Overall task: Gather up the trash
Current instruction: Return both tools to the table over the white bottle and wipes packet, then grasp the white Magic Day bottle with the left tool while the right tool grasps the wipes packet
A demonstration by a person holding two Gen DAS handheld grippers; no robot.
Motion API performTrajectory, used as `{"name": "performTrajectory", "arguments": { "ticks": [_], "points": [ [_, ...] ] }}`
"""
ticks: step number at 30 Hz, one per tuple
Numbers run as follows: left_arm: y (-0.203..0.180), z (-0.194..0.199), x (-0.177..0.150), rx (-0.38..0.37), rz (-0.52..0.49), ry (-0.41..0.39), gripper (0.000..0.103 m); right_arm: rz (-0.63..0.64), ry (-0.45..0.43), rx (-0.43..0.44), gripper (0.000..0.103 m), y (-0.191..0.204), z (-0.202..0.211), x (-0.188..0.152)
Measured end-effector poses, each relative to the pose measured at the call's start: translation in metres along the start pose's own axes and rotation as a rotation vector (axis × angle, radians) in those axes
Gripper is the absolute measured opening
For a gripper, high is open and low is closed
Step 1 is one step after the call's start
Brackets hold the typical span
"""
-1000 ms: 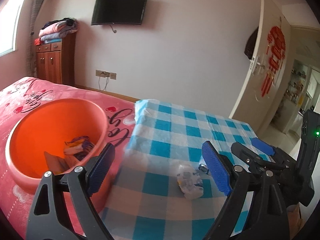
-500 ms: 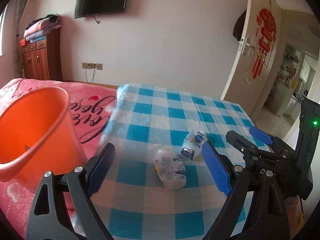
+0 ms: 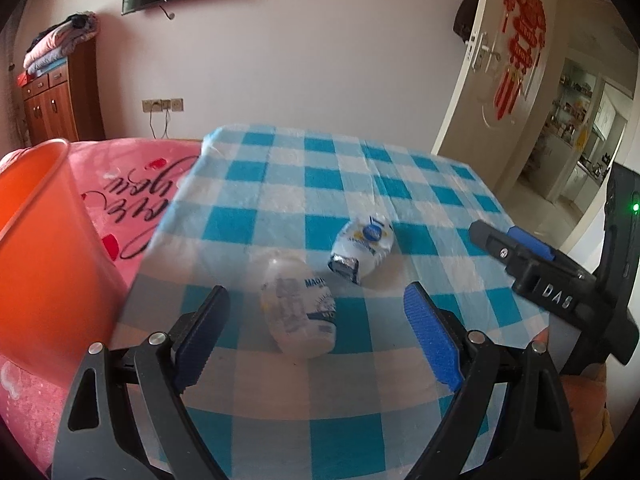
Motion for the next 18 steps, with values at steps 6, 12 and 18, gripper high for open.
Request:
{"name": "performTrajectory", "arguments": {
  "ticks": [6,12,18],
  "points": [
    [-0.006,-0.025,-0.011,0.021,-0.017,0.054,0.089,-0.066,0.029,0.004,0.094,-0.025,-0.004,-0.007],
    [-0.003,-0.049,-0.017,0.052,-0.021,0.096,0.089,-0.127,0.076,0.032,0.094,-0.038,-0.014,-0.014],
    [0.003,-0.069,-0.021,0.073,-0.012,0.131,0.089,-0.17,0.124,0.078,0.094,-0.037,-0.027,-0.022]
  ]
}}
Point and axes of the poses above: each gripper's, at about its wrist camera, not at the fingertips, and z roughly against the way its jaws point, y to its left, x to its top, the point moved 8 cm from there along -z, roughly the way its jaws point, and after that the axes turned 9 degrees about x, right-handed, at the moved point
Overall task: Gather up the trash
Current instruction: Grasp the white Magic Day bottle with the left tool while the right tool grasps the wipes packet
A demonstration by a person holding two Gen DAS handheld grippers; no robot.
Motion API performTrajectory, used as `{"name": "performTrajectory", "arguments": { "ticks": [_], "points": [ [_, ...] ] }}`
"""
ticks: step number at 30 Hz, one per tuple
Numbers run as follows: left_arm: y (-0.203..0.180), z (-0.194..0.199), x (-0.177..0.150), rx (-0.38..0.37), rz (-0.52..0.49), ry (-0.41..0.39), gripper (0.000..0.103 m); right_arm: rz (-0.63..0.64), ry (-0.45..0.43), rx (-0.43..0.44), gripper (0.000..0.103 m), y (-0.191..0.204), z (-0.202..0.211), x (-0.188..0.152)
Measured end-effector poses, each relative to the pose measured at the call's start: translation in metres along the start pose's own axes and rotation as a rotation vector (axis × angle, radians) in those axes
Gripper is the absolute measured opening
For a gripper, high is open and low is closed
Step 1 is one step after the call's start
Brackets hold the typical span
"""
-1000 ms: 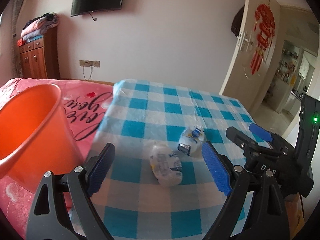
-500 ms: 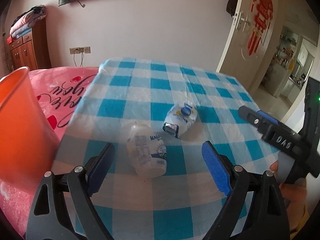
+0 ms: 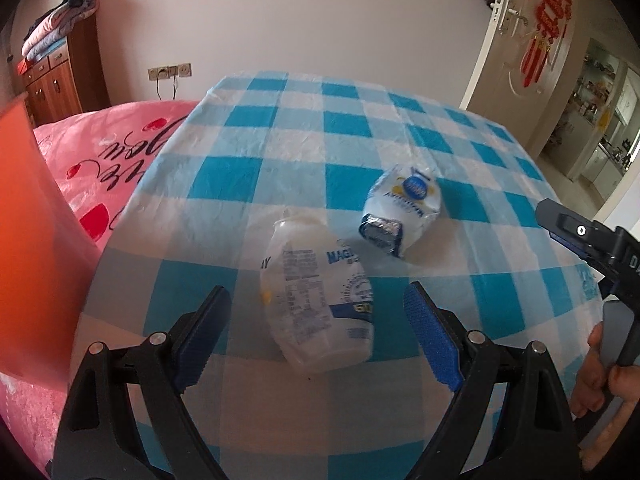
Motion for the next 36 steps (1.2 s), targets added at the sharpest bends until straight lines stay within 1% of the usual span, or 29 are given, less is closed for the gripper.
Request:
{"name": "performTrajectory", "arguments": {
  "ticks": [3,5,7,10,14,19,23,28,36],
  "points": [
    [0.002,-0.005,0.001,0.018,-0.006,-0.003,0.089,-0.006,0.023,0.019,0.094,0.004,-0.009,-0.003],
    [0.003,-0.008,0.002,0.009,-0.004,0.002,0.087,-0.01,0.039,0.028,0.094,0.006,-0.014,-0.004],
    [0.003,-0.011,0.003,0.0,0.001,0.009,0.082,-0.013,0.053,0.036,0.094,0.008,-0.02,-0.006],
    [0.002,-0.017,0.003,-0.019,0.011,0.023,0.079,-0.011,0.079,0.041,0.094,0.013,-0.03,-0.009],
    [0.0,-0.019,0.005,-0.022,0.004,0.01,0.074,-0.015,0.107,0.052,0.094,0.019,-0.041,-0.011],
    [-0.001,-0.019,0.006,-0.004,0.001,-0.011,0.065,-0.015,0.138,0.071,0.094,0.029,-0.056,-0.008],
    [0.0,-0.018,0.005,-0.01,0.006,-0.024,0.064,-0.018,0.156,0.088,0.094,0.038,-0.067,-0.003],
    [0.004,-0.016,0.005,-0.036,0.03,-0.026,0.064,0.025,0.177,0.072,0.094,0.05,-0.082,0.0],
    [0.028,-0.01,0.006,-0.039,0.082,-0.041,0.064,0.076,0.205,0.043,0.094,0.064,-0.106,0.0]
  ]
}}
Point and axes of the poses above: each gripper's, at about its wrist camera, not at the fingertips, and z roughly against the way its jaws point, y to its left, x to its top, the point moved 8 cm from there along -z, roughly the way its jaws point, and after that the axes turned 9 degrees about x, right-handed, at the moved point
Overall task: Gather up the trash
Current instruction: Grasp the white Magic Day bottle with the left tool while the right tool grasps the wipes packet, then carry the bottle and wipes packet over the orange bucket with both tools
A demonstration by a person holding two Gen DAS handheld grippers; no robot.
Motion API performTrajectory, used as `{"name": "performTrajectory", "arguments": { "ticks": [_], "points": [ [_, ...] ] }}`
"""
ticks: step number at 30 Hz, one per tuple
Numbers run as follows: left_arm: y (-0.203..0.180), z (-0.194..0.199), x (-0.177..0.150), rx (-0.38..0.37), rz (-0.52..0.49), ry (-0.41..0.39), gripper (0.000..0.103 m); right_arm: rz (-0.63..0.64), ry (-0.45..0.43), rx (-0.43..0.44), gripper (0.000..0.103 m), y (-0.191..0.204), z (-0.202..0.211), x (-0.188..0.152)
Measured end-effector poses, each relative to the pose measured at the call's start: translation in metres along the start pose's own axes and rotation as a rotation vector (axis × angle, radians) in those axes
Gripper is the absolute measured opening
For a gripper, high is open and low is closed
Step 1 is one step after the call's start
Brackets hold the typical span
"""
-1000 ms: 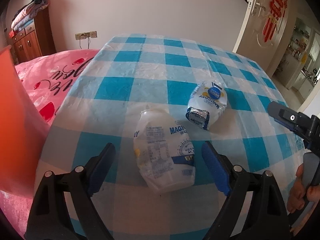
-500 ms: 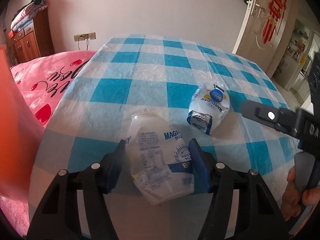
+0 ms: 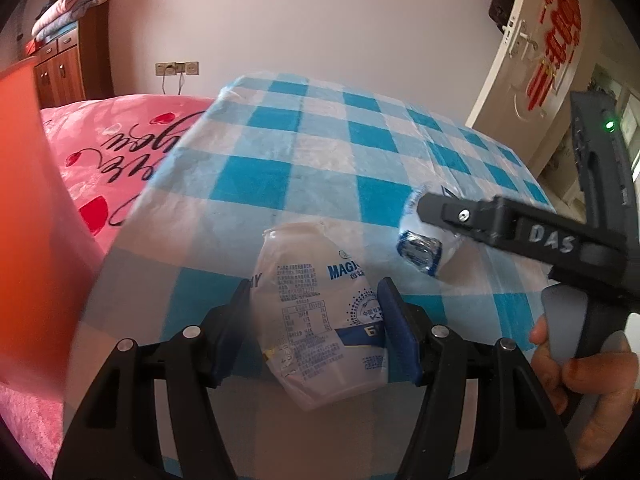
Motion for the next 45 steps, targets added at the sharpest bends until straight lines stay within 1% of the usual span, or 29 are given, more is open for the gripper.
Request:
{"name": "performTrajectory", "arguments": {
  "ticks": [6,12,13,14,16,17,28,37,45],
  "points": [
    [0.018,0.007,0.006,0.009,0.021,-0.023,0.064,0.07,0.014,-0.051,0.094,0.014,-0.014,0.004],
    [0.028,0.008,0.005,0.008,0.037,-0.021,0.064,0.207,0.046,-0.147,0.094,0.025,-0.031,0.003],
    [0.029,0.007,0.005,0.007,0.038,-0.019,0.064,0.221,0.047,-0.16,0.093,0.026,-0.032,0.002],
    [0.029,0.007,0.005,0.005,0.039,-0.018,0.064,0.226,0.046,-0.167,0.087,0.026,-0.032,0.001],
    [0.029,0.006,0.004,0.002,0.039,-0.017,0.064,0.248,0.044,-0.199,0.08,0.025,-0.032,0.001],
    [0.029,0.006,0.004,0.0,0.037,-0.016,0.064,0.259,0.046,-0.209,0.079,0.024,-0.031,0.001],
    [0.029,0.007,0.001,-0.006,0.034,-0.007,0.064,0.285,0.043,-0.195,0.066,0.025,-0.019,-0.012],
    [0.025,0.017,-0.001,-0.016,0.024,-0.015,0.064,0.267,0.042,-0.173,0.065,0.023,-0.005,-0.025],
    [0.017,0.033,0.001,-0.017,-0.003,-0.039,0.064,0.233,0.007,-0.159,0.065,0.02,0.018,-0.031]
  ]
}}
Point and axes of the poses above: each gripper's, at about its wrist camera, not at the fingertips, and z roughly against the way its jaws point, y to its left, x to its top, the point moved 8 cm from there along -z, roughly the way its jaws point, and after that the axes turned 9 degrees about x, right-handed, at the moved point
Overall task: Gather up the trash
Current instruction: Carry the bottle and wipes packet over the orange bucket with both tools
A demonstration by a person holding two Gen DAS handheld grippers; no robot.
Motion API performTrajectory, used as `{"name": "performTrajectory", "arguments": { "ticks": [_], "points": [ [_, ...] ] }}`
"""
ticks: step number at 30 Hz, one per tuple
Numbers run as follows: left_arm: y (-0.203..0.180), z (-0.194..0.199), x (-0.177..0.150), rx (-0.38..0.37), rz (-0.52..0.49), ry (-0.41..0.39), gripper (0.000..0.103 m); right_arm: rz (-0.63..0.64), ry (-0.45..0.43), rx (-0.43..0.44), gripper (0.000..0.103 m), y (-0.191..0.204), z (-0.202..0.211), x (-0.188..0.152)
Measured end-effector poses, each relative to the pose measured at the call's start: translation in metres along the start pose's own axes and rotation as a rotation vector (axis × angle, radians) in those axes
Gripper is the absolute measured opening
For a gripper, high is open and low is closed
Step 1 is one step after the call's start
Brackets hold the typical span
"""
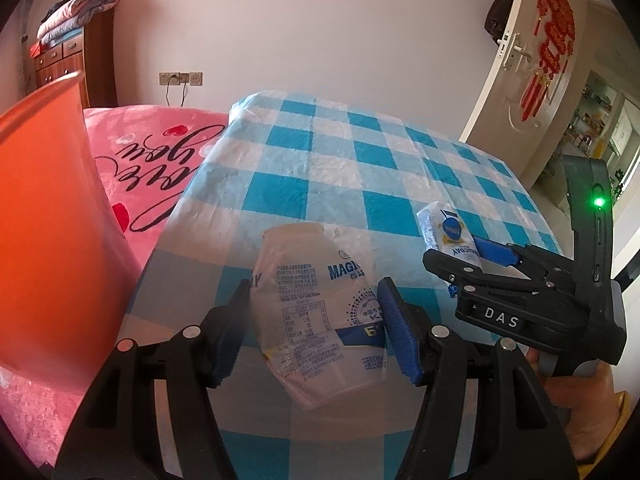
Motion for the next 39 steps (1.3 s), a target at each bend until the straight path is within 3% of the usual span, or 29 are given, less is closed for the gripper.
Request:
{"name": "performTrajectory", "arguments": {
  "ticks": [17,39],
  "points": [
    [0.001,0.056,0.021,-0.003,-0.018,-0.112,0.064,0.011,-0.082,0.036,0.065,0.024,0.054,0.011],
    [0.057,0.129,0.05,0.074,0.024,-0.259,0.064,0.137,-0.167,0.077,0.065,0.096,0.104,0.04]
  ]
}}
Point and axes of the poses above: each gripper's, at about its wrist camera, not at the fingertips, and z roughly against the way its jaws point, y to its left, x to its top, the point moved 8 cm from there along -z, roughly the way its jaws point, and after that the axes turned 9 degrees about x, right-handed, at the moved point
